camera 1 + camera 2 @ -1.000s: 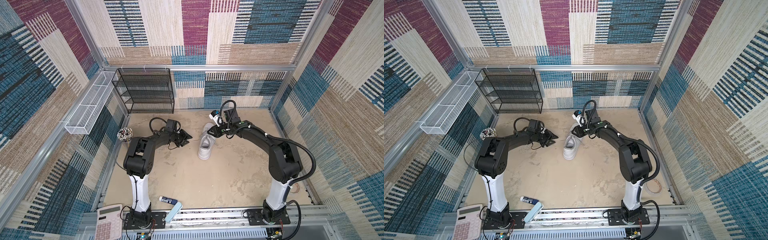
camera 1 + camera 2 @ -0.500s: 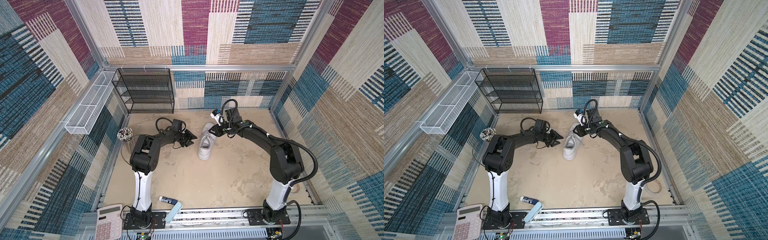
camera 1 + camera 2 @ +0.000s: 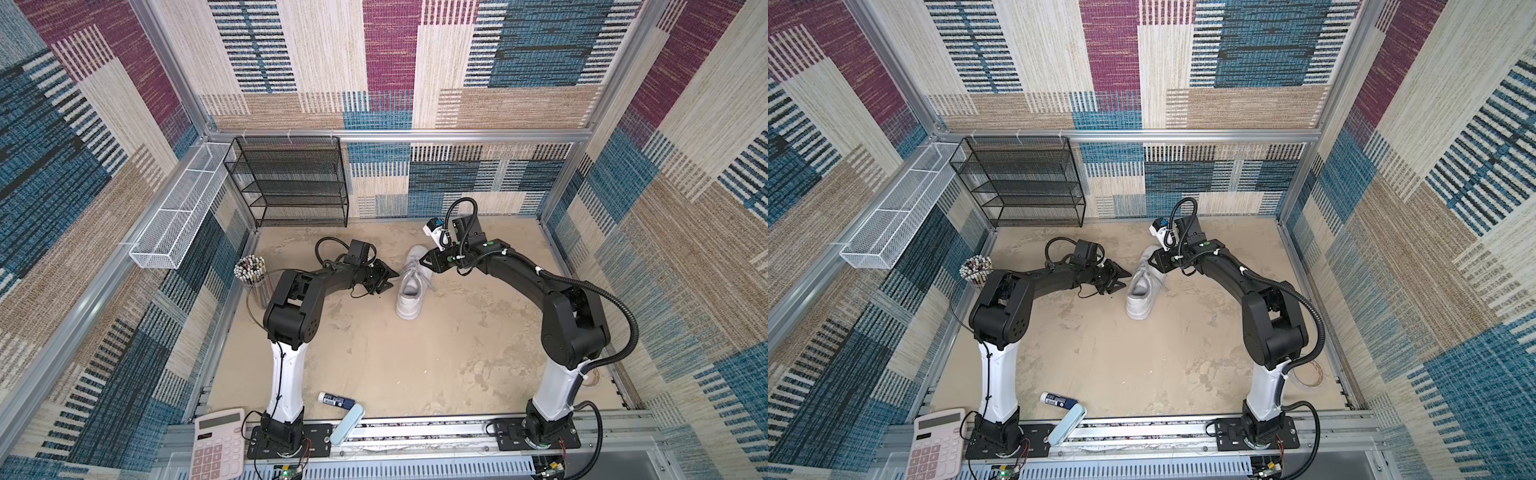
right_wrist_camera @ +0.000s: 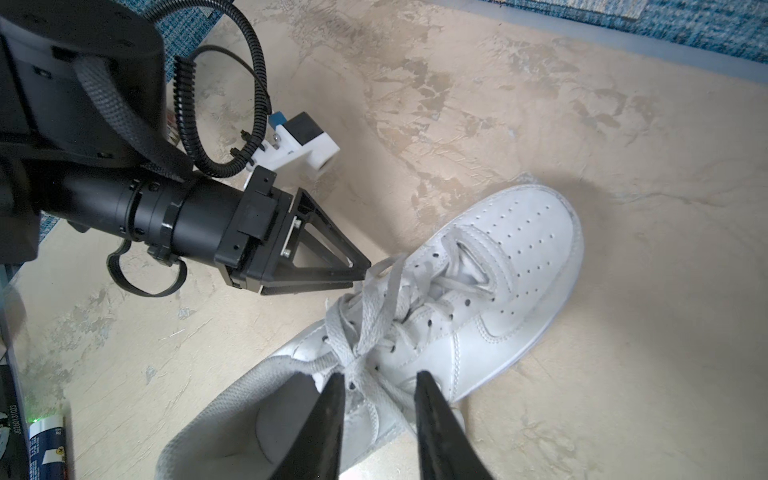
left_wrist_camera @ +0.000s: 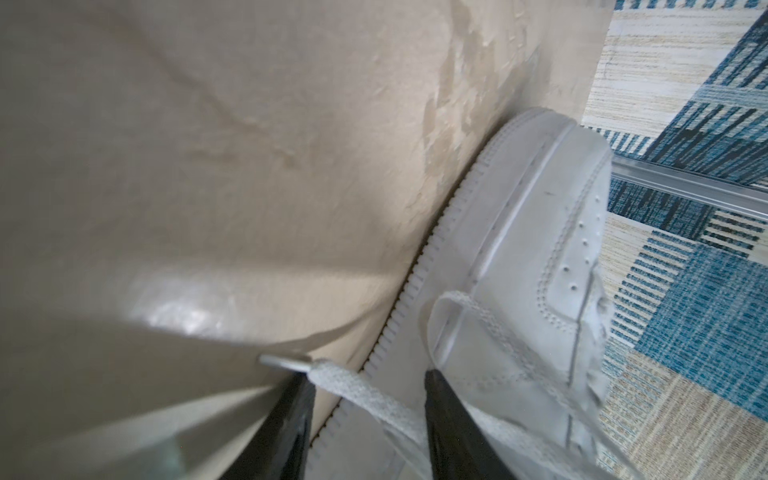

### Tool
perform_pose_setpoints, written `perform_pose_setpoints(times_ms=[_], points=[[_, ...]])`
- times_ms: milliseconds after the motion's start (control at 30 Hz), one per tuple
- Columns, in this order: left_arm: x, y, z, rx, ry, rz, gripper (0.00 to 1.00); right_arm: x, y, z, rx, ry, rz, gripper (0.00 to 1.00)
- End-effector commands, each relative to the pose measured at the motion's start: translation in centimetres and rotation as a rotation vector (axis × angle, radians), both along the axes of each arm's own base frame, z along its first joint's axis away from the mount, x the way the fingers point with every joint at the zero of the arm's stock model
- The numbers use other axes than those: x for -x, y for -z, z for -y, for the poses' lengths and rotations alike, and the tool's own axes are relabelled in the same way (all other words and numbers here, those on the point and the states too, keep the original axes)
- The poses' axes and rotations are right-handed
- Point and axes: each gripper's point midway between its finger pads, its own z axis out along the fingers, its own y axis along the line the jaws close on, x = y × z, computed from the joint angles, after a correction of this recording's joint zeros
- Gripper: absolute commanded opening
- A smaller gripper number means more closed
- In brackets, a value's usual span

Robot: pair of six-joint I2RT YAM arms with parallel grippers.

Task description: Tie the shoes

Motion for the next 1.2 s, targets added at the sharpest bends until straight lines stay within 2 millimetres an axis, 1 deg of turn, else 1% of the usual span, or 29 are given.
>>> perform_pose_setpoints(times_ms=[0, 100, 200, 233, 333, 367, 467, 500, 567, 667, 800, 1033, 1167], points=[[-0.7, 0.9, -0.1, 0.008, -0.070, -0.010, 0.44, -0.2, -0.9, 0.1, 0.001, -0.001, 0.039, 0.32], [-1.2, 0.8, 0.2, 0.023, -0.070, 0.001, 0.38, -0.2, -1.2, -0.1, -0.011, -0.014, 0.046, 0.32], [-1.4, 0.7, 0.4, 0.031, -0.072, 0.012, 0.28, -0.4, -1.6, -0.4, -0.023, -0.027, 0.046, 0.32], [-1.5, 0.7, 0.4, 0.034, -0.074, 0.018, 0.24, -0.5, -1.6, -0.5, -0.025, -0.031, 0.044, 0.32], [-1.5, 0.3, 0.3, 0.034, -0.078, 0.034, 0.05, -1.0, -1.5, -0.6, -0.017, -0.025, 0.032, 0.32], [-1.5, 0.1, 0.2, 0.031, -0.080, 0.039, 0.00, -1.2, -1.6, -0.7, -0.015, -0.021, 0.026, 0.32], [-1.6, -0.5, 0.1, 0.037, -0.081, 0.061, 0.00, -1.6, -1.1, -0.8, -0.010, -0.012, -0.018, 0.32], [-1.7, -0.7, 0.1, 0.040, -0.080, 0.067, 0.00, -1.9, -1.3, -0.9, -0.008, -0.011, -0.025, 0.32], [-1.8, -1.0, 0.2, 0.045, -0.078, 0.074, 0.00, -2.2, -0.8, -1.0, 0.004, 0.001, -0.060, 0.32], [-1.9, -1.2, 0.2, 0.052, -0.079, 0.082, 0.00, -2.5, -0.4, -1.3, 0.005, 0.008, -0.104, 0.32], [-1.9, -1.5, -0.1, 0.052, -0.086, 0.088, 0.00, -2.4, 0.1, -2.1, -0.004, 0.004, -0.173, 0.34], [-2.1, -1.8, -0.4, 0.057, -0.089, 0.096, 0.00, -2.3, 2.5, -2.6, 0.009, 0.038, -0.339, 0.37], [-2.1, -1.9, -0.4, 0.060, -0.089, 0.096, 0.00, -2.3, 2.8, -2.9, -0.003, 0.036, -0.364, 0.38]])
